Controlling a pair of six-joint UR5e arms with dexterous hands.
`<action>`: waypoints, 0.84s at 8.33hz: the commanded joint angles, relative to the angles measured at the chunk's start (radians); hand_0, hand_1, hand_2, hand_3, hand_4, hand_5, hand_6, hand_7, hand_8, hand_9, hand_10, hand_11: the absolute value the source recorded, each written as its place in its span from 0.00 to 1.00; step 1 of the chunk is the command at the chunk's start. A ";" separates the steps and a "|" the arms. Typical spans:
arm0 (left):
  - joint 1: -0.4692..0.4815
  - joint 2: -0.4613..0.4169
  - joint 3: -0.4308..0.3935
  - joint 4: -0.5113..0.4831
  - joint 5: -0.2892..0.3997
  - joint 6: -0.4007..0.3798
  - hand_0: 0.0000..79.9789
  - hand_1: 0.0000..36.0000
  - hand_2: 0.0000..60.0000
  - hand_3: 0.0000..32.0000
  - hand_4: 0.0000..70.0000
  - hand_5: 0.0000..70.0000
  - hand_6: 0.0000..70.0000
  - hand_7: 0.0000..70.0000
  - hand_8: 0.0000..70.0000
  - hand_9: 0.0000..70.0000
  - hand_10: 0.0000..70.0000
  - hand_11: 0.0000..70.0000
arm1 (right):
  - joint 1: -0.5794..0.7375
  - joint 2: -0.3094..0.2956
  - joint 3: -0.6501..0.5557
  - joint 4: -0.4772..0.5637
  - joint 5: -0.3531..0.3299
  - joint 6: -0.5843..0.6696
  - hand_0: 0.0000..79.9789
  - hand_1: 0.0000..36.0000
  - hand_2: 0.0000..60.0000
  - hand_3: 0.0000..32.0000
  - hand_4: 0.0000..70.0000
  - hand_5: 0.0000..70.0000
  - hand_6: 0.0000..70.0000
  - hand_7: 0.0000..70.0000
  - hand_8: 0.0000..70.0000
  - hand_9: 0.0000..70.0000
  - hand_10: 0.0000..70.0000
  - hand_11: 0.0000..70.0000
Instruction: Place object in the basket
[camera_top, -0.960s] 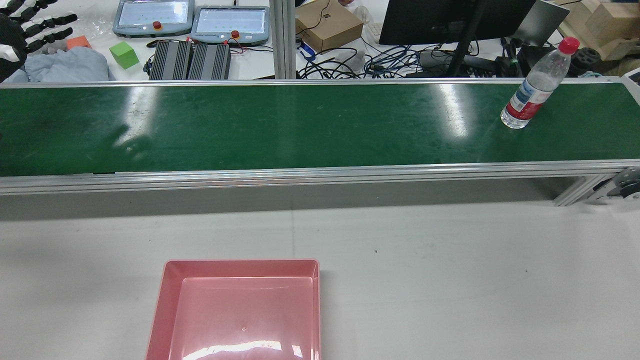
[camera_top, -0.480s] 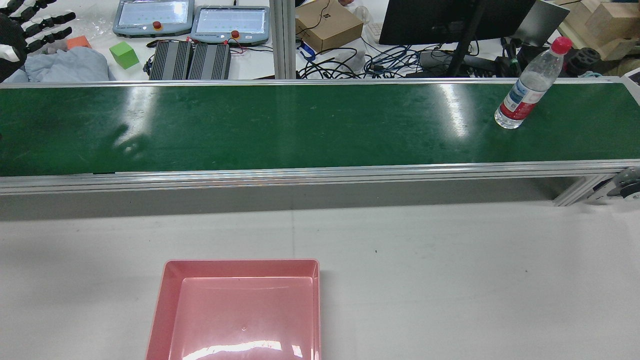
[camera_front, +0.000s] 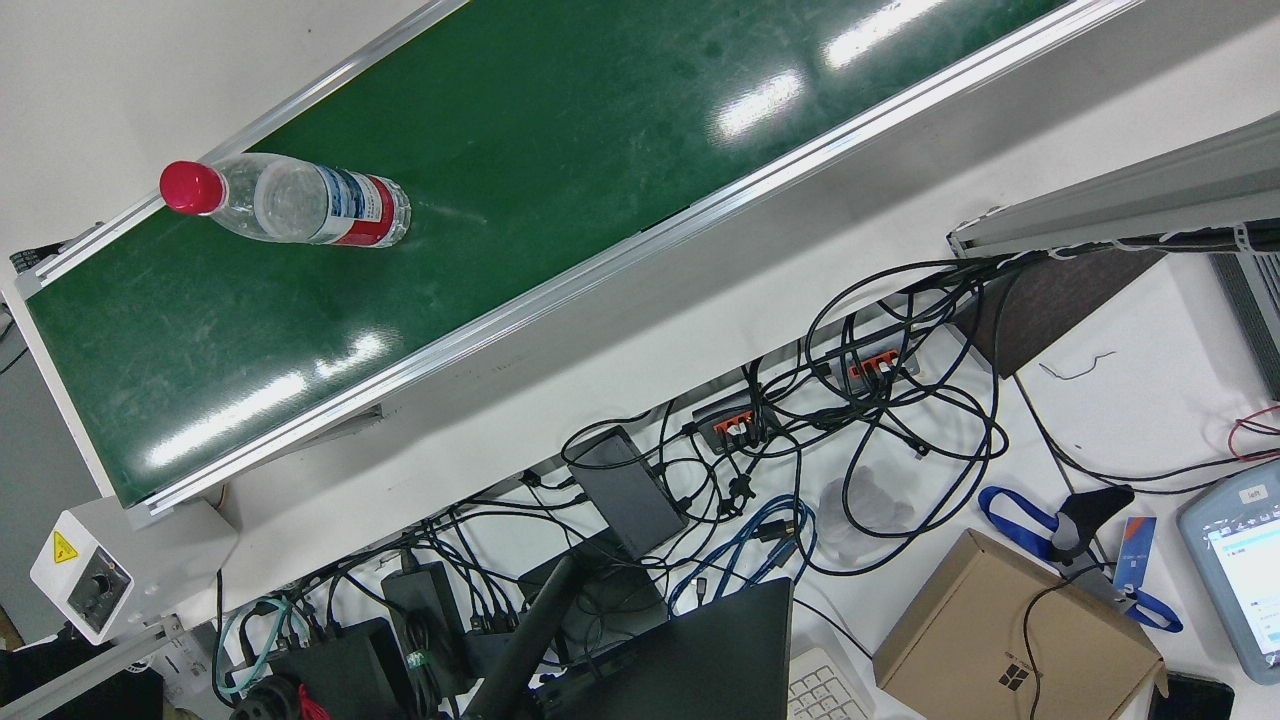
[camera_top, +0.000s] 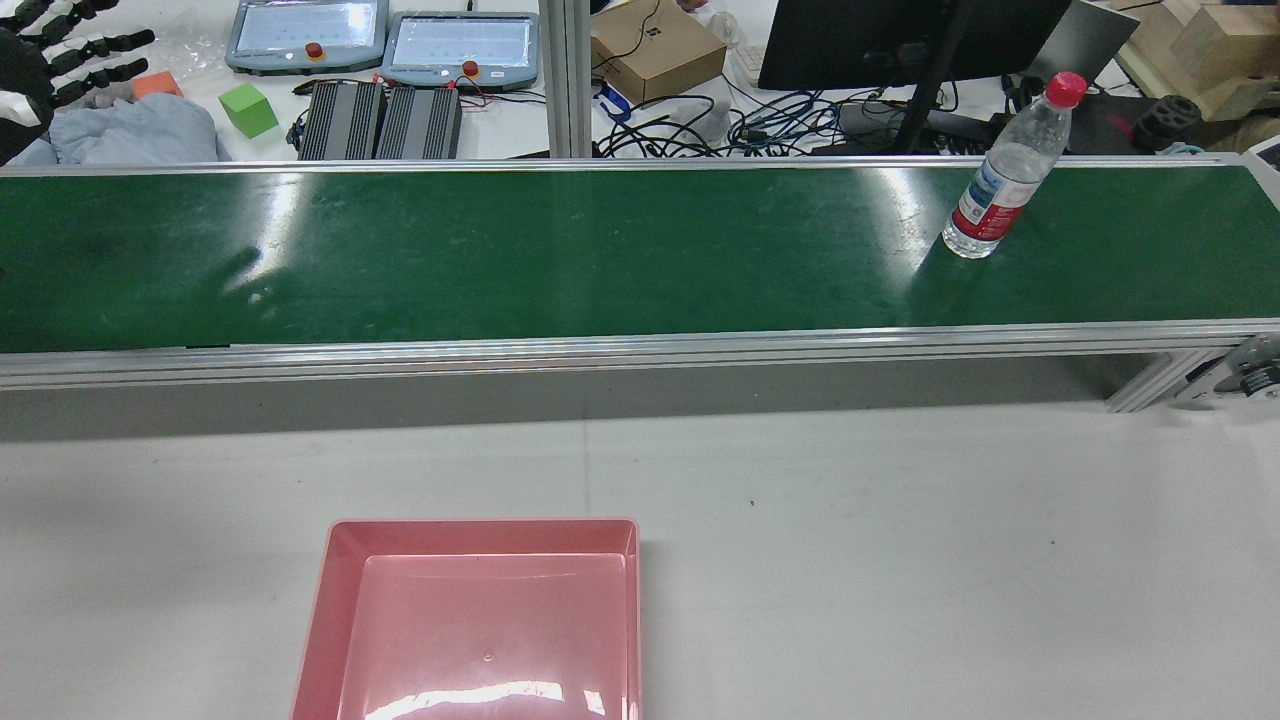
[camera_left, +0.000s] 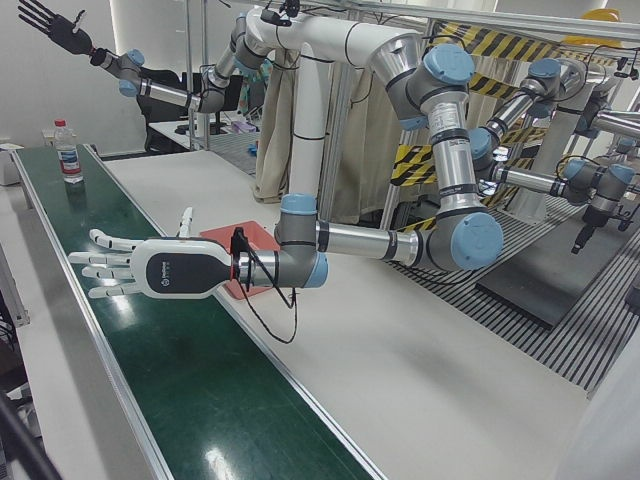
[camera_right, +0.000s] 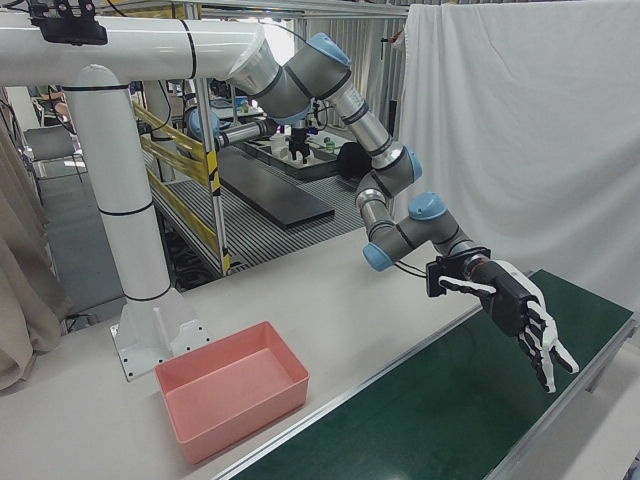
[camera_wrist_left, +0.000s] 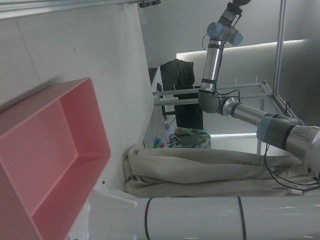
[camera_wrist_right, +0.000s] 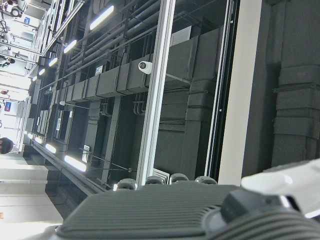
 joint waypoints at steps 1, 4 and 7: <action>0.000 0.002 0.000 0.000 0.000 -0.001 0.62 0.00 0.00 0.33 0.10 0.36 0.08 0.08 0.19 0.21 0.08 0.13 | 0.001 0.000 0.000 0.000 0.000 0.000 0.00 0.00 0.00 0.00 0.00 0.00 0.00 0.00 0.00 0.00 0.00 0.00; 0.000 0.002 0.000 0.000 0.000 -0.001 0.62 0.00 0.00 0.35 0.10 0.35 0.08 0.08 0.19 0.21 0.09 0.14 | 0.001 0.000 0.000 0.000 0.000 0.000 0.00 0.00 0.00 0.00 0.00 0.00 0.00 0.00 0.00 0.00 0.00 0.00; 0.000 0.002 0.000 0.000 0.000 -0.001 0.61 0.00 0.00 0.36 0.10 0.37 0.07 0.08 0.19 0.20 0.09 0.14 | 0.001 0.000 0.001 0.000 0.000 0.000 0.00 0.00 0.00 0.00 0.00 0.00 0.00 0.00 0.00 0.00 0.00 0.00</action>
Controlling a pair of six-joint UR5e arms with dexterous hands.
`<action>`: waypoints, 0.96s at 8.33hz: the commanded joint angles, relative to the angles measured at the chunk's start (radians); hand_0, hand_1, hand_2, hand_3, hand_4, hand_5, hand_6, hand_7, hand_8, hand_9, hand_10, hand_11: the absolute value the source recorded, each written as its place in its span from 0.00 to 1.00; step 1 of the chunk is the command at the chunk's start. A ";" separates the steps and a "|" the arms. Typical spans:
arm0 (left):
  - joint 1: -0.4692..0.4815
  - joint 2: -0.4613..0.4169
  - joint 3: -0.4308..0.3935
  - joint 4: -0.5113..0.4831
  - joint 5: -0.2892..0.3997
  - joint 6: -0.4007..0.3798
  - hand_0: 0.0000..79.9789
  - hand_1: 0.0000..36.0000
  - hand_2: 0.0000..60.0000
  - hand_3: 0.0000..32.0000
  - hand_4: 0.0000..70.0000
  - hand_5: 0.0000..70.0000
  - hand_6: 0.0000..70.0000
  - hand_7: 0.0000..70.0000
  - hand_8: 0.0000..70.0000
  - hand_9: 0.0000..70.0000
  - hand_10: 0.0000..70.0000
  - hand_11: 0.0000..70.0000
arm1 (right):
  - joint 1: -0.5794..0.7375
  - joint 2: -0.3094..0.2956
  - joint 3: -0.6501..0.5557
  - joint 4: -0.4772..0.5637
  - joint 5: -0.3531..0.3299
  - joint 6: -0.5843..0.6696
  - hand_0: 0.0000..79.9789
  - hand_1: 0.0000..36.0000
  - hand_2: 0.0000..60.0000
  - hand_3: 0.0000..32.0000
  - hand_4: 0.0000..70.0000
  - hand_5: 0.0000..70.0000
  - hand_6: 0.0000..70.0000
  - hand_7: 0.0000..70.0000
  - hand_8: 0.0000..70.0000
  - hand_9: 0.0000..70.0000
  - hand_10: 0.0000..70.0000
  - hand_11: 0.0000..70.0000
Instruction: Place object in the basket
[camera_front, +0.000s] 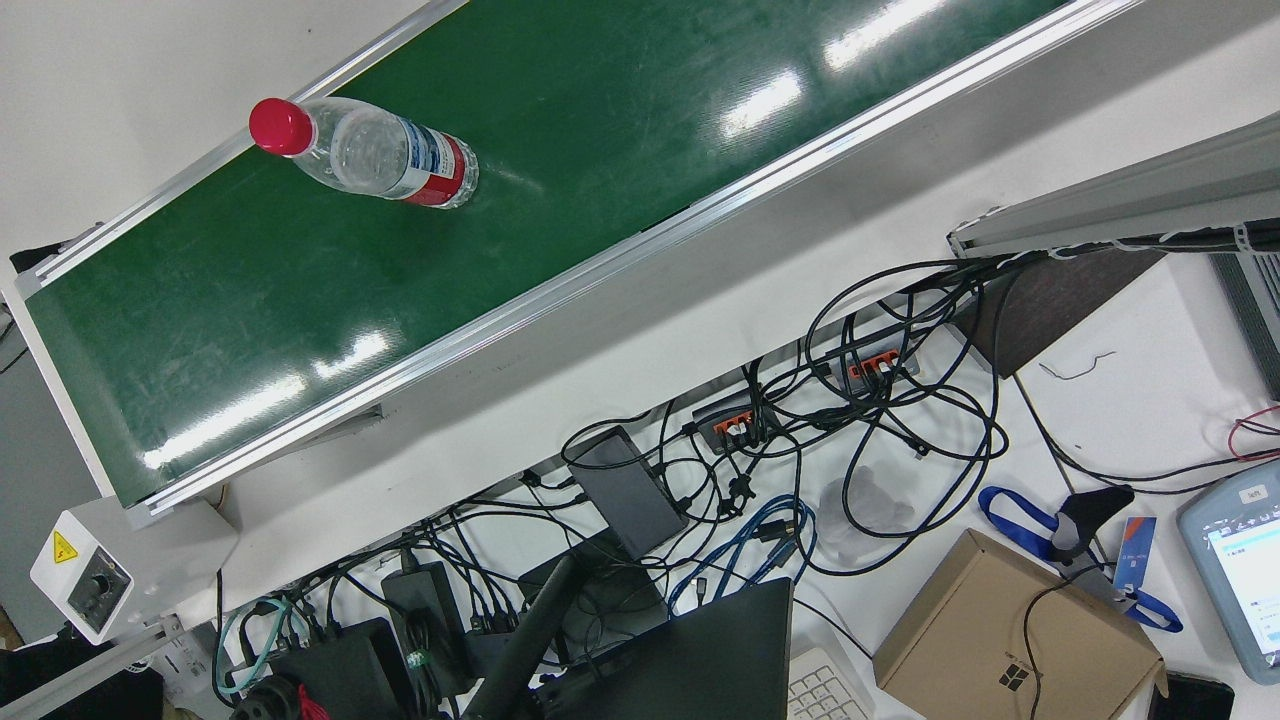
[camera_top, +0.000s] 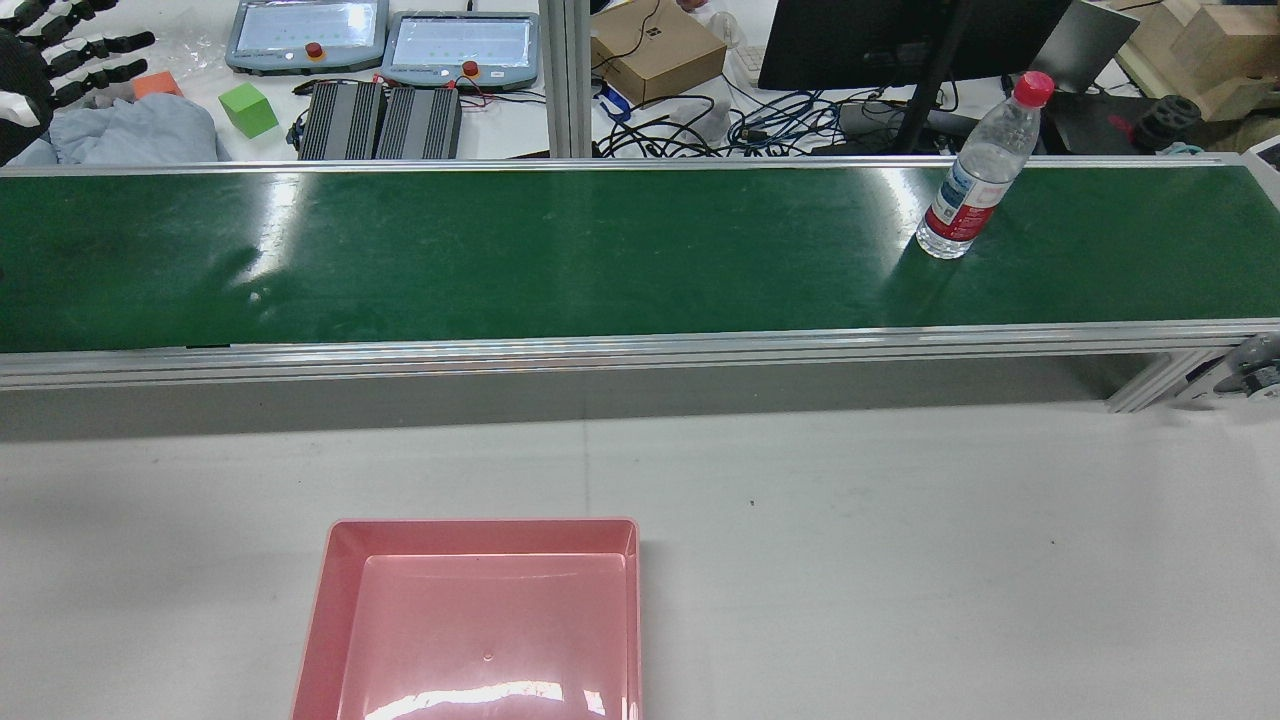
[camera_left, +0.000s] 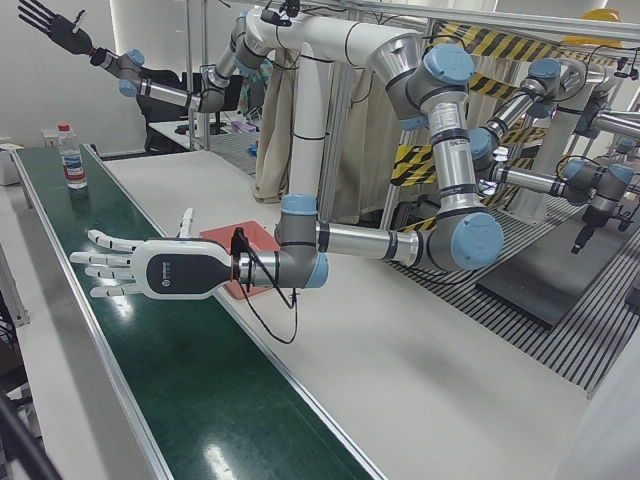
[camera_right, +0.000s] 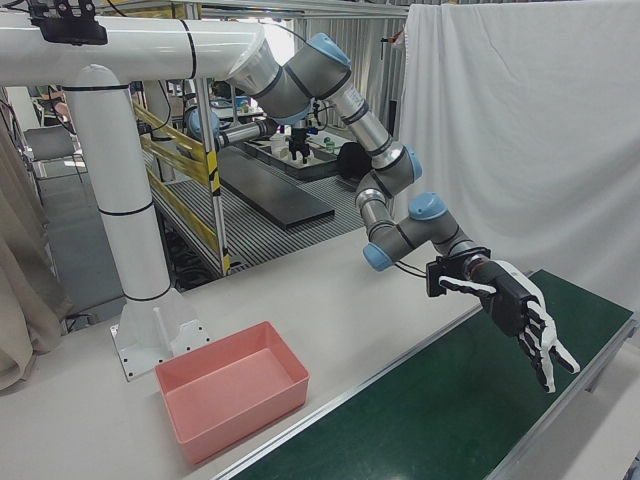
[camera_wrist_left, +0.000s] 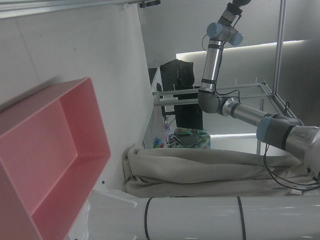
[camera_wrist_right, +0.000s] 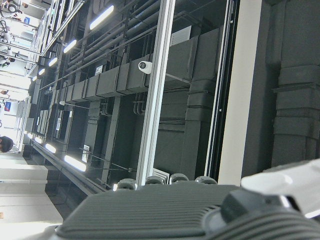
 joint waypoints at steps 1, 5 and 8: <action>-0.001 0.002 0.002 0.000 0.000 0.000 0.61 0.00 0.00 0.38 0.06 0.36 0.06 0.06 0.16 0.18 0.08 0.12 | 0.001 0.000 0.000 0.000 0.000 0.000 0.00 0.00 0.00 0.00 0.00 0.00 0.00 0.00 0.00 0.00 0.00 0.00; 0.000 0.002 0.000 0.000 0.000 -0.002 0.61 0.00 0.00 0.38 0.05 0.37 0.06 0.06 0.16 0.18 0.07 0.11 | 0.001 0.000 0.000 0.000 0.000 0.000 0.00 0.00 0.00 0.00 0.00 0.00 0.00 0.00 0.00 0.00 0.00 0.00; -0.002 0.002 0.000 0.002 0.000 0.000 0.61 0.00 0.00 0.37 0.06 0.38 0.06 0.06 0.16 0.19 0.08 0.12 | 0.001 0.000 0.000 0.000 0.000 0.000 0.00 0.00 0.00 0.00 0.00 0.00 0.00 0.00 0.00 0.00 0.00 0.00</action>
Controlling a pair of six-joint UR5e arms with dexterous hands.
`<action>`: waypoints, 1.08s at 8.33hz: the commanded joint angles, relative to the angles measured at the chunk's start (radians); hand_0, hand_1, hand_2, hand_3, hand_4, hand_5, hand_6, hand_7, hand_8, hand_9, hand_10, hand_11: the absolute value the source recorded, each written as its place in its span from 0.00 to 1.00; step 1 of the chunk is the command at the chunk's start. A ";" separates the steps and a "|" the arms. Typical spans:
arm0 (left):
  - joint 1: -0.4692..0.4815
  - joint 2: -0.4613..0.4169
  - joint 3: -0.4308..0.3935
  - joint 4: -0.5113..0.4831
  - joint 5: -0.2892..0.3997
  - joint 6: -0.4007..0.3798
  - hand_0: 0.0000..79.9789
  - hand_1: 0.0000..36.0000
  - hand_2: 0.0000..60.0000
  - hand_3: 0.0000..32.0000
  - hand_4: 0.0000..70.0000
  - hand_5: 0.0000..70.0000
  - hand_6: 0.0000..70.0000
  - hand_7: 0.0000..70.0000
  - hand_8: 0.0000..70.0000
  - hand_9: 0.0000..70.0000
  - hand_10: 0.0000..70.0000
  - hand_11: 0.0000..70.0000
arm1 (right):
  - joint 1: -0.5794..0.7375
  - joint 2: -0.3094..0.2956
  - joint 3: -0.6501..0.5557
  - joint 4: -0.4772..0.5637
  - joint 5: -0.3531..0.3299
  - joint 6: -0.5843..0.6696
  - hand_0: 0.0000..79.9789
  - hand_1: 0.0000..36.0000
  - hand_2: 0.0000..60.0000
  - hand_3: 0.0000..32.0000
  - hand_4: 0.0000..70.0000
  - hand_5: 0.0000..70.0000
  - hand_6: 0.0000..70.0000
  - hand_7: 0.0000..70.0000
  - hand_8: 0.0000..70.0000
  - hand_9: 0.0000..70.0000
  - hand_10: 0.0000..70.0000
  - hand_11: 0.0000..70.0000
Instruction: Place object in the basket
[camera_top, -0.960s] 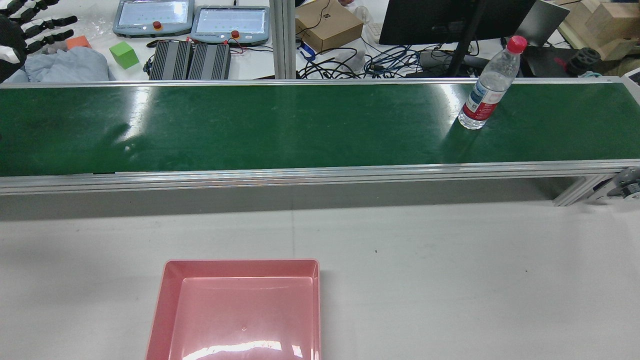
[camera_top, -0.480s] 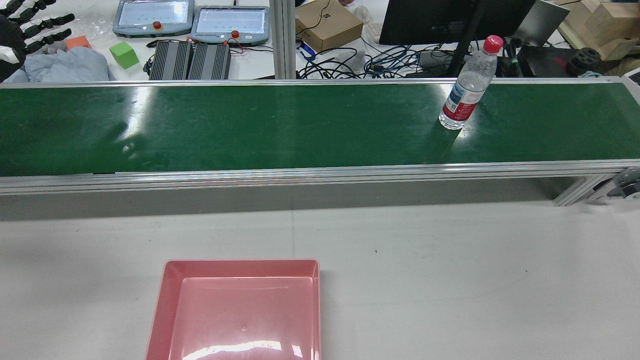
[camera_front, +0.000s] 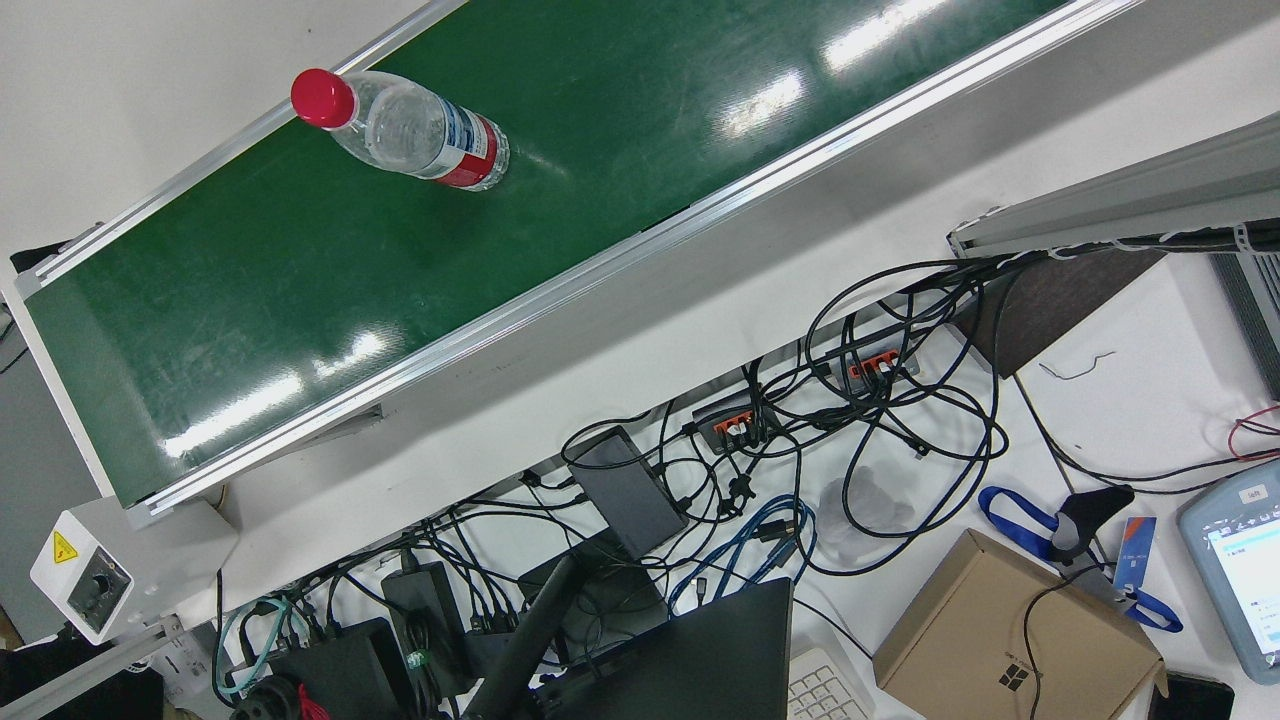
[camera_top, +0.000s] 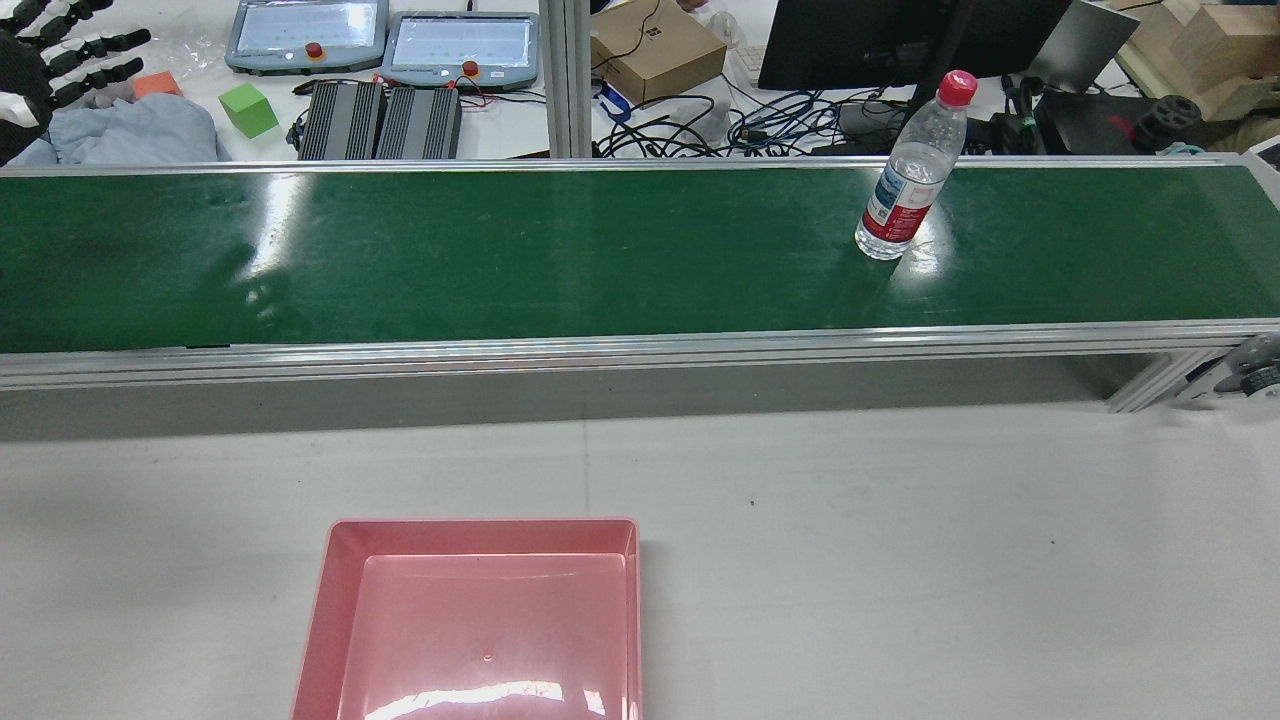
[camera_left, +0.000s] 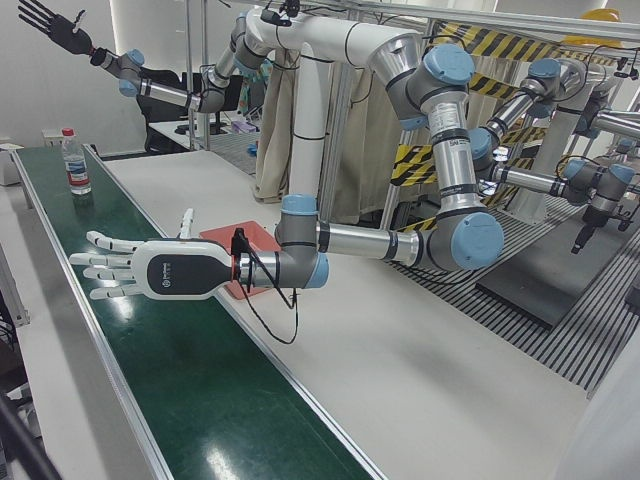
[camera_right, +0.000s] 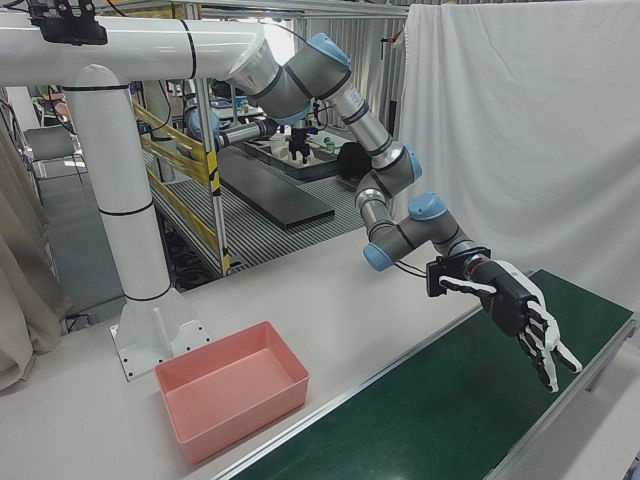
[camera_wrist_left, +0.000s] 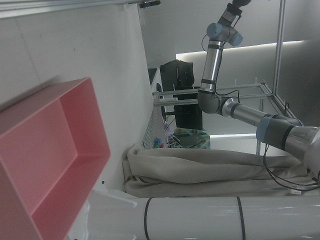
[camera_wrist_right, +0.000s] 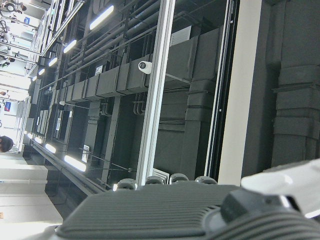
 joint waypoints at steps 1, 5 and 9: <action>0.001 0.000 0.000 0.001 0.000 0.000 0.61 0.00 0.00 0.37 0.06 0.38 0.06 0.06 0.16 0.19 0.08 0.11 | 0.001 0.000 0.000 0.000 0.000 0.000 0.00 0.00 0.00 0.00 0.00 0.00 0.00 0.00 0.00 0.00 0.00 0.00; 0.001 0.000 0.000 0.001 0.000 0.000 0.62 0.00 0.00 0.34 0.11 0.39 0.07 0.07 0.19 0.20 0.08 0.12 | 0.001 0.000 0.000 0.000 0.000 0.000 0.00 0.00 0.00 0.00 0.00 0.00 0.00 0.00 0.00 0.00 0.00 0.00; 0.001 0.000 0.000 -0.001 0.000 0.002 0.61 0.00 0.00 0.33 0.10 0.40 0.07 0.07 0.19 0.20 0.08 0.13 | -0.001 0.000 0.000 0.000 0.000 0.000 0.00 0.00 0.00 0.00 0.00 0.00 0.00 0.00 0.00 0.00 0.00 0.00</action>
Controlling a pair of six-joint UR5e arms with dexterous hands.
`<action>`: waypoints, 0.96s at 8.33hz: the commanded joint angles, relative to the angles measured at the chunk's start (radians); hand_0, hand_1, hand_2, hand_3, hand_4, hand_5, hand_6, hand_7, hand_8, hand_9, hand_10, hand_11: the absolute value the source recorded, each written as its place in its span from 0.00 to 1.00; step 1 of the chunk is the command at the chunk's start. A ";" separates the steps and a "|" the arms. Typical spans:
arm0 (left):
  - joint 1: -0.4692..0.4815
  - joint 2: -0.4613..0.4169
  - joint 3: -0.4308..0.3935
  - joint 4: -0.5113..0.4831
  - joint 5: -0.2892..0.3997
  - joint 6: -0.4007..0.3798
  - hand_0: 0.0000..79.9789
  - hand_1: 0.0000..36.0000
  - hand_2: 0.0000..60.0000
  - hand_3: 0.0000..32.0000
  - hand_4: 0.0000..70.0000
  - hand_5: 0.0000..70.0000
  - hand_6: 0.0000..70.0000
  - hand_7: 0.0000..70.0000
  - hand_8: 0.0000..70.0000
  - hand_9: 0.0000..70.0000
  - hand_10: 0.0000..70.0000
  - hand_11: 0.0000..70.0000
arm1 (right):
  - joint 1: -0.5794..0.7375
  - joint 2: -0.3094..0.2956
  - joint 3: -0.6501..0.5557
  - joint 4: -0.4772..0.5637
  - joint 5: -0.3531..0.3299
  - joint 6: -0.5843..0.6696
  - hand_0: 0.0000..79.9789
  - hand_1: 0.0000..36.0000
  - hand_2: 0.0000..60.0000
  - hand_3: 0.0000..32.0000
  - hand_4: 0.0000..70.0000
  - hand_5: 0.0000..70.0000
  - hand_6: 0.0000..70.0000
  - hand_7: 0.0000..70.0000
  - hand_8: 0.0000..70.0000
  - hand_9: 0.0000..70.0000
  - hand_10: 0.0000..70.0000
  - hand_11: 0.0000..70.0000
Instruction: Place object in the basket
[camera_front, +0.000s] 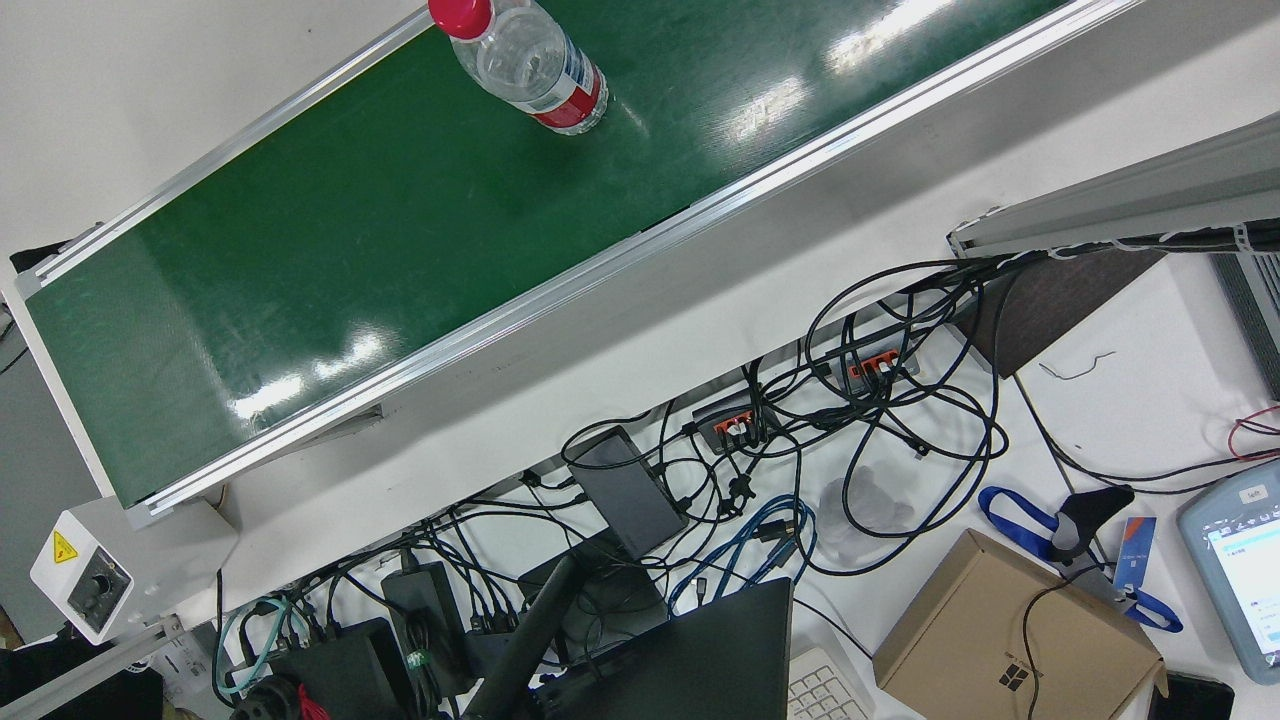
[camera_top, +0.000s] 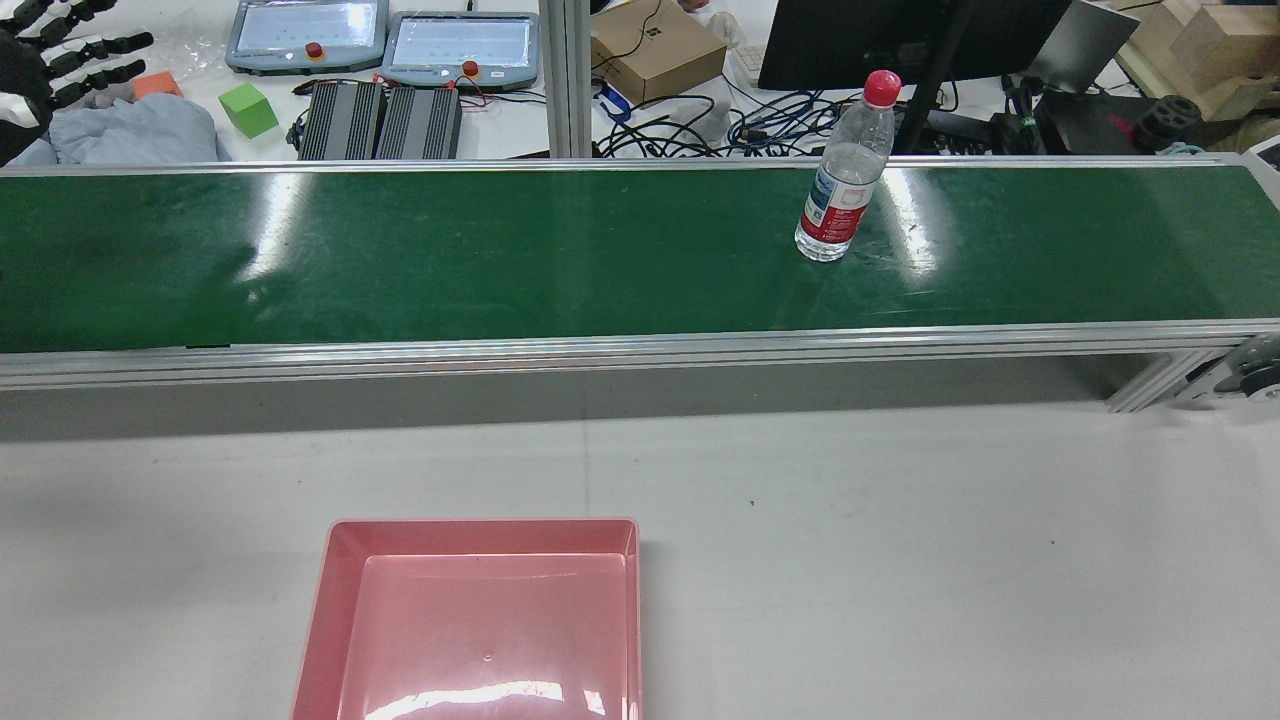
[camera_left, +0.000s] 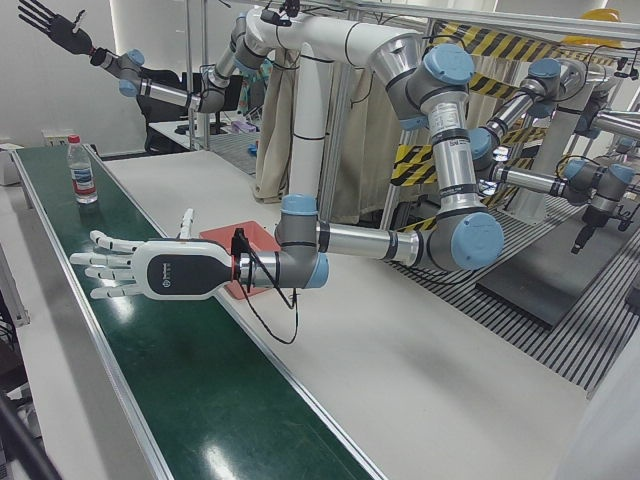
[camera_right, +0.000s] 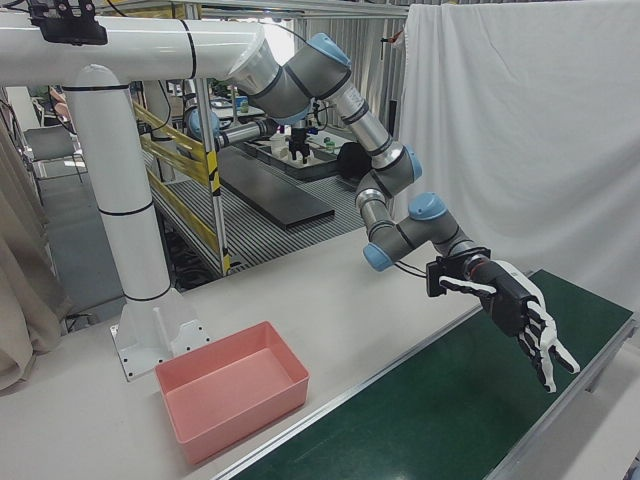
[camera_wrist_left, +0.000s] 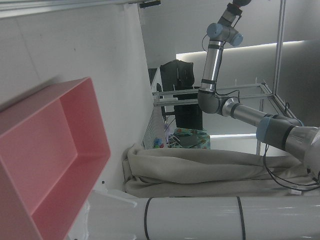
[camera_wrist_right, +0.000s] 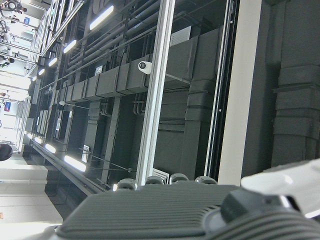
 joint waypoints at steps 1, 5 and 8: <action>0.000 0.000 0.000 0.001 0.000 0.001 0.61 0.00 0.00 0.33 0.10 0.40 0.07 0.07 0.19 0.20 0.08 0.12 | -0.001 0.000 -0.001 0.000 0.000 0.000 0.00 0.00 0.00 0.00 0.00 0.00 0.00 0.00 0.00 0.00 0.00 0.00; 0.000 0.000 0.001 -0.001 0.000 0.003 0.61 0.00 0.00 0.36 0.06 0.39 0.06 0.06 0.17 0.19 0.07 0.11 | -0.001 0.000 -0.001 0.000 0.000 0.000 0.00 0.00 0.00 0.00 0.00 0.00 0.00 0.00 0.00 0.00 0.00 0.00; 0.008 0.002 0.006 0.001 -0.002 0.006 0.61 0.00 0.00 0.36 0.06 0.39 0.06 0.06 0.17 0.19 0.08 0.12 | 0.001 0.000 0.001 0.000 0.000 0.000 0.00 0.00 0.00 0.00 0.00 0.00 0.00 0.00 0.00 0.00 0.00 0.00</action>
